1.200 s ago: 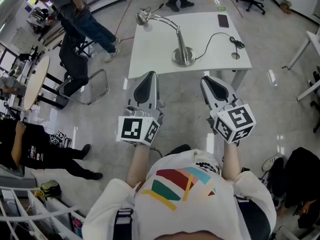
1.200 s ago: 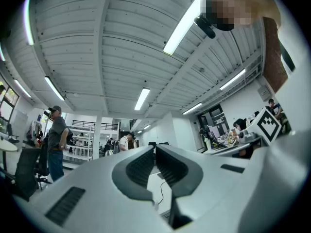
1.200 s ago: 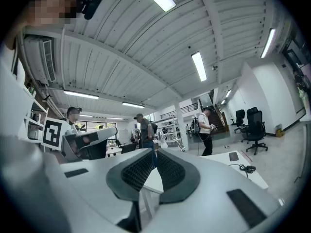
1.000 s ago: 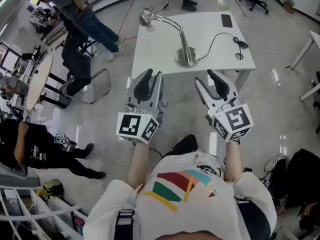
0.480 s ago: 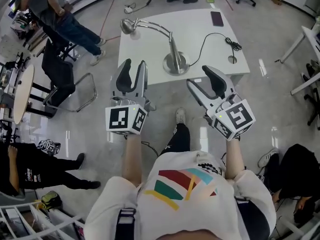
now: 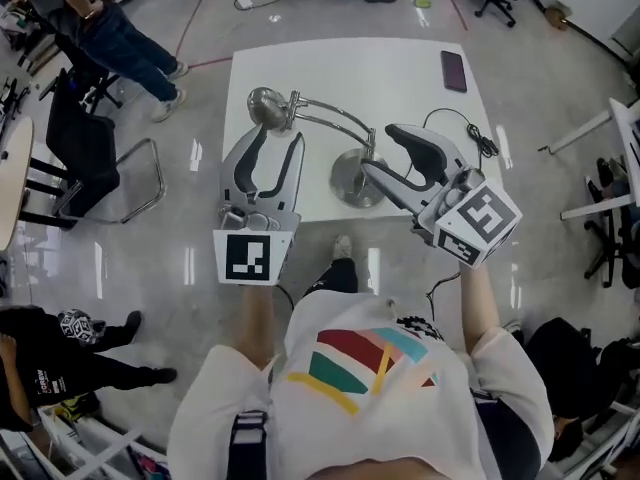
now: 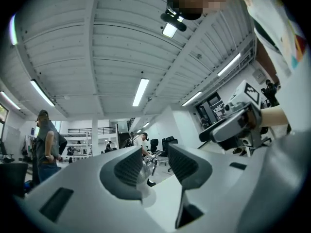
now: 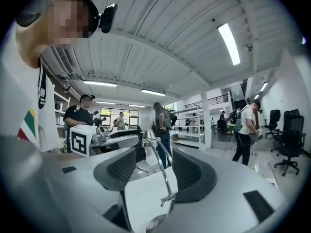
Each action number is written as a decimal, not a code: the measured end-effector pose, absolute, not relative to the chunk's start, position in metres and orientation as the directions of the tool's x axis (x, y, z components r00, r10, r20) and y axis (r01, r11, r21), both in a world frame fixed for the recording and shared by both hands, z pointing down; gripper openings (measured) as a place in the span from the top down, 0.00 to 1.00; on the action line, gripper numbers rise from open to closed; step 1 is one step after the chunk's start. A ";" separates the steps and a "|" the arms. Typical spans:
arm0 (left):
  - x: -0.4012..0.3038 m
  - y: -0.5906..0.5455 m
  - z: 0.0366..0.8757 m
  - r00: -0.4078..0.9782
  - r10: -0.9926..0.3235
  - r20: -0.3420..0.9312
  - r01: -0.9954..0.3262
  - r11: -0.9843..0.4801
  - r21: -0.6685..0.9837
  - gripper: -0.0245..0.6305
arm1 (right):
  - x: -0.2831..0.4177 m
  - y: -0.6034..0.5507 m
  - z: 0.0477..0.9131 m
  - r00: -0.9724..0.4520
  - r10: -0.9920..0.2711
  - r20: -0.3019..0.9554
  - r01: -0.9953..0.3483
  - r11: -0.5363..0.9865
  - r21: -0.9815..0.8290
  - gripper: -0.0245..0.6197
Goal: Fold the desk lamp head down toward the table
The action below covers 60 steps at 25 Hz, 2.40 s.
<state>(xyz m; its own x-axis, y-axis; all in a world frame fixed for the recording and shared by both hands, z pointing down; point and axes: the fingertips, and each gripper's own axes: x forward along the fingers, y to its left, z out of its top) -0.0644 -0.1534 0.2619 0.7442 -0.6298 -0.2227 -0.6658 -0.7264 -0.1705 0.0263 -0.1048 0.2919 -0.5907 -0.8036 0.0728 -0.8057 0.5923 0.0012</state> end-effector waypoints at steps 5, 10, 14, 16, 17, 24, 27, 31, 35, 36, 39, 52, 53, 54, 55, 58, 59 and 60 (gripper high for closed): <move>-0.067 -0.186 0.276 0.827 -0.548 -0.130 -0.562 -0.817 -0.133 0.74 | -0.002 -0.166 0.298 -0.722 -0.669 0.175 -0.675 0.737 0.037 0.60; -0.058 -0.193 0.283 0.858 -0.510 -0.054 -0.513 -0.855 -0.076 0.79 | 0.002 -0.194 0.310 -0.755 -0.607 0.247 -0.622 0.783 0.024 0.60; -0.041 -0.186 0.285 0.855 -0.518 -0.019 -0.518 -0.854 -0.053 0.79 | 0.010 -0.190 0.316 -0.799 -0.521 0.300 -0.555 0.831 -0.035 0.66; -0.041 -0.192 0.293 0.835 -0.549 0.030 -0.548 -0.836 -0.042 0.80 | 0.008 -0.192 0.321 -0.809 -0.473 0.349 -0.507 0.862 -0.010 0.70; -0.045 -0.198 0.301 0.820 -0.568 0.073 -0.565 -0.823 -0.055 0.80 | 0.005 -0.195 0.326 -0.802 -0.451 0.391 -0.481 0.876 0.023 0.70; -0.069 -0.222 0.400 0.730 -0.617 0.295 -0.664 -0.743 0.087 0.81 | -0.026 -0.212 0.375 -0.744 -0.331 0.580 -0.421 0.907 -0.022 0.71; -0.067 -0.223 0.424 0.722 -0.612 0.324 -0.674 -0.729 0.124 0.81 | -0.030 -0.214 0.389 -0.734 -0.280 0.619 -0.397 0.916 -0.056 0.71; -0.061 -0.224 0.439 0.728 -0.593 0.344 -0.668 -0.726 0.162 0.81 | -0.029 -0.216 0.398 -0.726 -0.233 0.647 -0.382 0.919 -0.097 0.71; -0.063 -0.224 0.452 0.713 -0.592 0.375 -0.677 -0.720 0.150 0.81 | -0.036 -0.218 0.408 -0.692 -0.196 0.695 -0.377 0.919 -0.115 0.71; -0.065 -0.224 0.457 0.710 -0.591 0.384 -0.678 -0.720 0.147 0.81 | -0.039 -0.218 0.412 -0.677 -0.189 0.712 -0.375 0.920 -0.112 0.71; -0.063 -0.224 0.468 0.706 -0.582 0.405 -0.678 -0.721 0.146 0.81 | -0.041 -0.220 0.421 -0.635 -0.160 0.756 -0.371 0.921 -0.116 0.71; -0.048 -0.217 0.494 0.710 -0.520 0.474 -0.660 -0.727 0.190 0.81 | -0.040 -0.218 0.440 -0.567 -0.063 0.821 -0.367 0.912 -0.184 0.71; -0.047 -0.216 0.495 0.710 -0.520 0.474 -0.662 -0.722 0.199 0.81 | -0.040 -0.217 0.440 -0.566 -0.059 0.823 -0.365 0.912 -0.186 0.71; -0.047 -0.216 0.496 0.710 -0.521 0.474 -0.664 -0.719 0.205 0.81 | -0.039 -0.217 0.440 -0.564 -0.055 0.824 -0.362 0.913 -0.187 0.71; -0.046 -0.216 0.496 0.710 -0.521 0.474 -0.665 -0.717 0.209 0.81 | -0.038 -0.217 0.441 -0.562 -0.050 0.826 -0.359 0.914 -0.189 0.71; -0.043 -0.218 0.496 0.715 -0.519 0.468 -0.662 -0.717 0.216 0.81 | -0.035 -0.218 0.442 -0.563 -0.039 0.826 -0.357 0.912 -0.200 0.71; -0.042 -0.218 0.496 0.716 -0.519 0.466 -0.661 -0.718 0.217 0.81 | -0.035 -0.218 0.443 -0.570 -0.037 0.821 -0.357 0.911 -0.207 0.71; -0.042 -0.219 0.497 0.717 -0.520 0.465 -0.661 -0.719 0.215 0.81 | -0.034 -0.219 0.444 -0.581 -0.035 0.813 -0.356 0.909 -0.216 0.71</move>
<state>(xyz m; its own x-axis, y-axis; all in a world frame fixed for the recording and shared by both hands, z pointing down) -0.0419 -0.2186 0.4970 0.7166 -0.5197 0.4652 -0.6611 -0.7187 0.2153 -0.0337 -0.2188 0.4435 -0.5814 -0.0350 0.8129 -0.3561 0.9092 -0.2156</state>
